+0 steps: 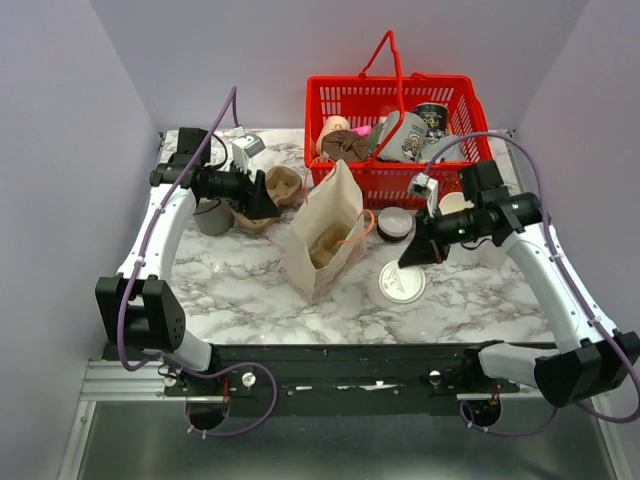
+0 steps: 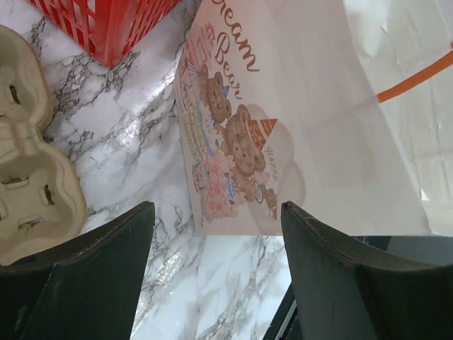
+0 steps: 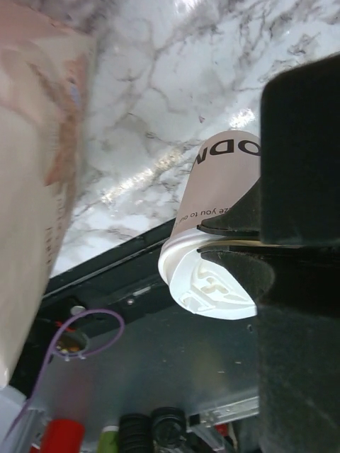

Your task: Pack the takeout coffee

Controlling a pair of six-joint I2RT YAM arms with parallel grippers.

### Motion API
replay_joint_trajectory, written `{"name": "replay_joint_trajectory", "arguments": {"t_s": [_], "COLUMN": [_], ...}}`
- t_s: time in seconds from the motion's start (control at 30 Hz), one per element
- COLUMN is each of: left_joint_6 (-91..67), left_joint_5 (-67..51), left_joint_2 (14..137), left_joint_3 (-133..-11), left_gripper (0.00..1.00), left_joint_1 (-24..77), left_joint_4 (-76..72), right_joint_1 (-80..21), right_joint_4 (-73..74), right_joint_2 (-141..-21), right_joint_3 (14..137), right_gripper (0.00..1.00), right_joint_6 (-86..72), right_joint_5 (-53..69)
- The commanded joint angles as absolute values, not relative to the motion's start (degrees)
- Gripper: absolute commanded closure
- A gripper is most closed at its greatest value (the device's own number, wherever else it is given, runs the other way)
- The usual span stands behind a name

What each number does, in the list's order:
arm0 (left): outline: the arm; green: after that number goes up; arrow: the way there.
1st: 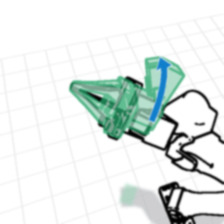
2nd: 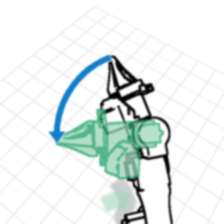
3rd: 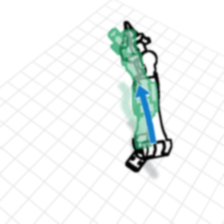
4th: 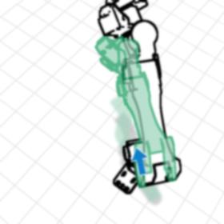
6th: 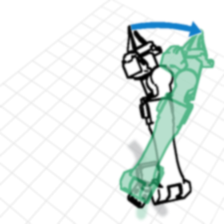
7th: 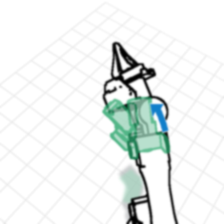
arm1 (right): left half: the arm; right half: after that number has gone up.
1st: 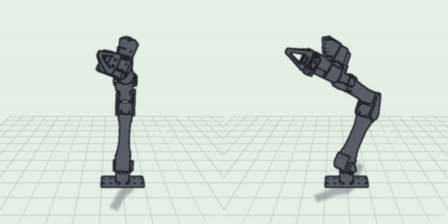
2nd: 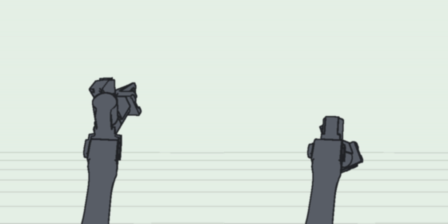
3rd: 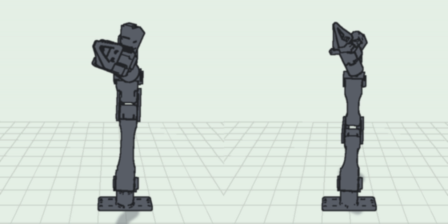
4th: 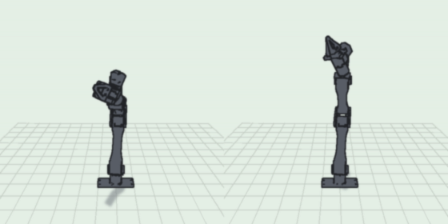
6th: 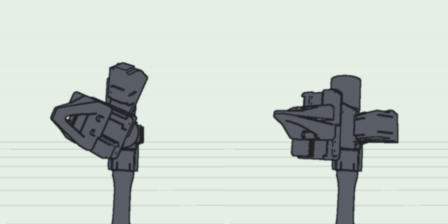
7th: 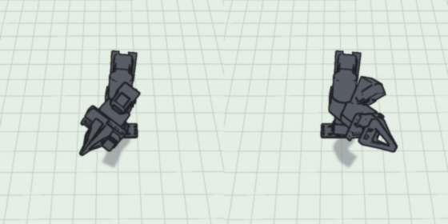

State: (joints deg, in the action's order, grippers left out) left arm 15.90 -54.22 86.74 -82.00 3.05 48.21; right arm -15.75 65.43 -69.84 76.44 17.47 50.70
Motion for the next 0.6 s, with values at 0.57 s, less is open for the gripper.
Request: {"name": "replay_joint_trajectory", "arguments": {"t_s": [0.57], "left_joint_6": [22.06], "left_joint_5": [-47.73], "left_joint_2": [82.53], "left_joint_3": [-82.88], "left_gripper": [0.18], "left_joint_1": [2.81], "left_joint_4": [57.48], "right_joint_1": [-15.47], "right_joint_4": [62.14], "right_joint_2": [-91.84], "right_joint_3": [68.56], "right_gripper": [0.88], "right_joint_6": [45.61], "right_joint_5": [64.43]}}
